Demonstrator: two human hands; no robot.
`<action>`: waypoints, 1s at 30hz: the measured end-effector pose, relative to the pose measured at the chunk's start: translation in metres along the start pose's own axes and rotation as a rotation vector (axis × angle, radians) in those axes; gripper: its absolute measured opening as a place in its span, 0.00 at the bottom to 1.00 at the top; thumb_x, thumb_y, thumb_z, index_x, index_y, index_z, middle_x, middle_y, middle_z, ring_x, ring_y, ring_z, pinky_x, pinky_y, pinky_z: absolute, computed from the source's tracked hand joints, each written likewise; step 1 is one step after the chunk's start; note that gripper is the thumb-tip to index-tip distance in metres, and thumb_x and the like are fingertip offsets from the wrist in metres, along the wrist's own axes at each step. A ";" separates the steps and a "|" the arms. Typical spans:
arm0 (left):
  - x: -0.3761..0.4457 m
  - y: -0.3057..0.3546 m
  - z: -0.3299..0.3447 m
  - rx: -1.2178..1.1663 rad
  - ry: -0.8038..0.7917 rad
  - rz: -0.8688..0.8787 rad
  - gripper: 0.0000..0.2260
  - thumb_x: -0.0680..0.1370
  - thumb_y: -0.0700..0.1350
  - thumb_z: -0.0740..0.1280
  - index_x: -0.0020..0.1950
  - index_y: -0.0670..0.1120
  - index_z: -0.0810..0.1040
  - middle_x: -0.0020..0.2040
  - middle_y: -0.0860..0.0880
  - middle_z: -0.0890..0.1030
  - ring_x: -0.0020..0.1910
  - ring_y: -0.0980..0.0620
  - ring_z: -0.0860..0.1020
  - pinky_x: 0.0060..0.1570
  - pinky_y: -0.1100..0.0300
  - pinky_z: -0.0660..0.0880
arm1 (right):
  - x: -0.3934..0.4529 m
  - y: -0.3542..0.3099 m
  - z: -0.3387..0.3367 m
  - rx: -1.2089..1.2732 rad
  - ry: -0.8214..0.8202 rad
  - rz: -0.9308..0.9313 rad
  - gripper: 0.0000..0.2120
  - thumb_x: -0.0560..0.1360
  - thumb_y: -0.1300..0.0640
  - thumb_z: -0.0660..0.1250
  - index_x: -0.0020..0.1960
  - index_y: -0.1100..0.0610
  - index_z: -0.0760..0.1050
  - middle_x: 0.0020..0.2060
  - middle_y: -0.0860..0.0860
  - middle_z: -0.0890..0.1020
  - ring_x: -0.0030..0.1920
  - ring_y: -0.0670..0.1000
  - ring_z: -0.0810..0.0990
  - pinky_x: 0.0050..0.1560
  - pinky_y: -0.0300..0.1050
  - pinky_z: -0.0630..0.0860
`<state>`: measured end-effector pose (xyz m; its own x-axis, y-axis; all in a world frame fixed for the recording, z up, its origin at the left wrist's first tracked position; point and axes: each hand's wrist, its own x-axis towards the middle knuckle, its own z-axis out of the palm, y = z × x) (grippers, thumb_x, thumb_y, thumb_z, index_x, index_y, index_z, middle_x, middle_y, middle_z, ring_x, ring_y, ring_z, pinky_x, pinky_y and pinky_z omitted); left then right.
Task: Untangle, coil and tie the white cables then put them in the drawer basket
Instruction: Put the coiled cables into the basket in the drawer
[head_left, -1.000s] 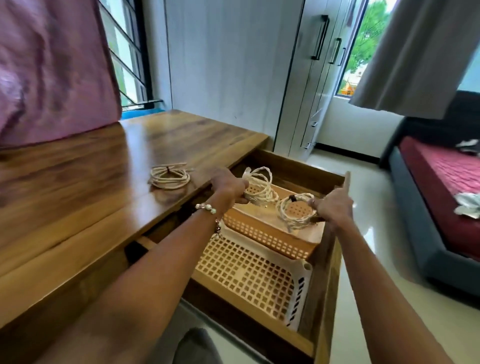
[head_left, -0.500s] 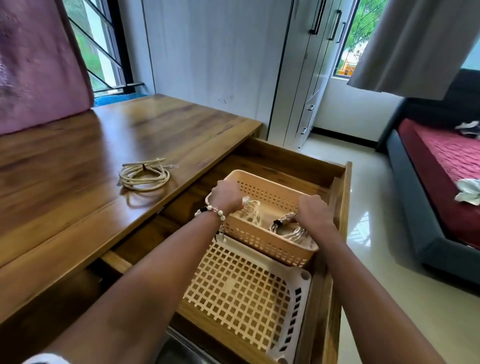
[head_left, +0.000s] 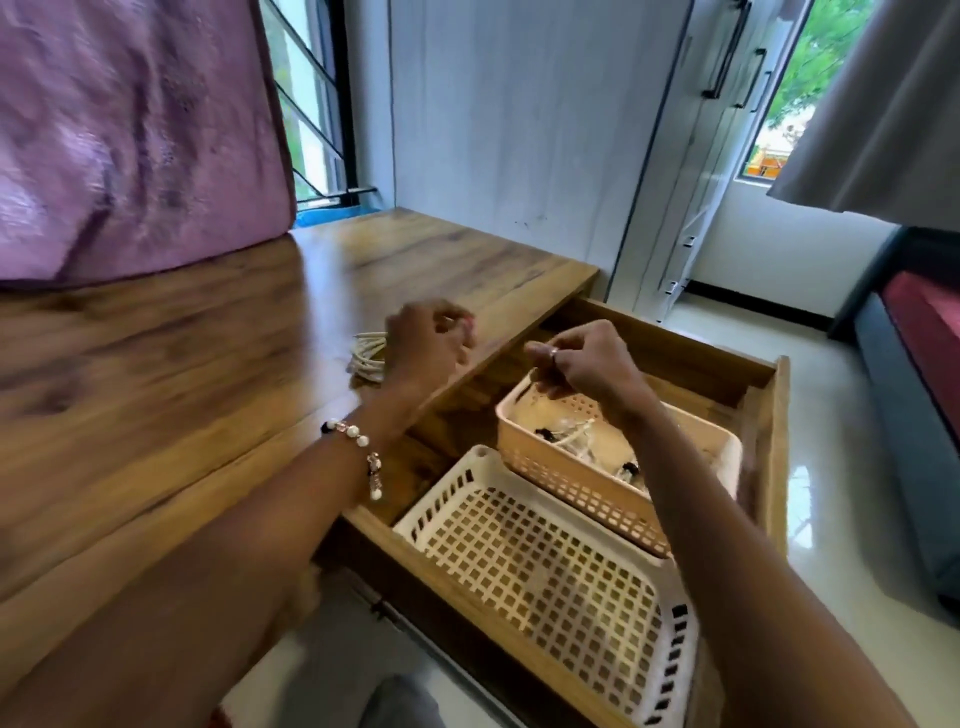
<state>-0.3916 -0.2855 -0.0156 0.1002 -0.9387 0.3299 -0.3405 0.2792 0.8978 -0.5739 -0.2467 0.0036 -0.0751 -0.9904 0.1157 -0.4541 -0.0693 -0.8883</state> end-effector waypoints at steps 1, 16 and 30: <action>0.005 -0.005 -0.016 0.024 0.144 -0.022 0.04 0.77 0.41 0.68 0.46 0.46 0.82 0.40 0.47 0.85 0.37 0.51 0.83 0.37 0.57 0.79 | 0.005 -0.007 0.016 0.083 -0.010 0.010 0.08 0.76 0.60 0.67 0.48 0.65 0.80 0.41 0.60 0.84 0.39 0.55 0.84 0.41 0.50 0.83; 0.031 -0.034 -0.096 -0.078 0.053 -0.547 0.18 0.78 0.57 0.63 0.48 0.41 0.71 0.42 0.41 0.78 0.37 0.46 0.76 0.35 0.58 0.73 | 0.046 -0.046 0.137 0.210 0.053 0.211 0.18 0.73 0.47 0.71 0.33 0.59 0.74 0.32 0.53 0.77 0.35 0.51 0.77 0.37 0.47 0.73; -0.073 0.024 -0.050 -0.166 -0.449 -0.620 0.12 0.73 0.42 0.73 0.52 0.37 0.78 0.45 0.40 0.83 0.34 0.47 0.83 0.33 0.54 0.81 | -0.081 -0.002 0.025 0.379 -0.039 0.401 0.07 0.74 0.58 0.70 0.48 0.62 0.80 0.47 0.59 0.84 0.49 0.58 0.81 0.53 0.53 0.78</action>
<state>-0.3600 -0.2000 -0.0032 -0.1731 -0.9154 -0.3635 -0.1986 -0.3290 0.9232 -0.5448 -0.1692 -0.0146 -0.1401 -0.9513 -0.2745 -0.0448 0.2831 -0.9581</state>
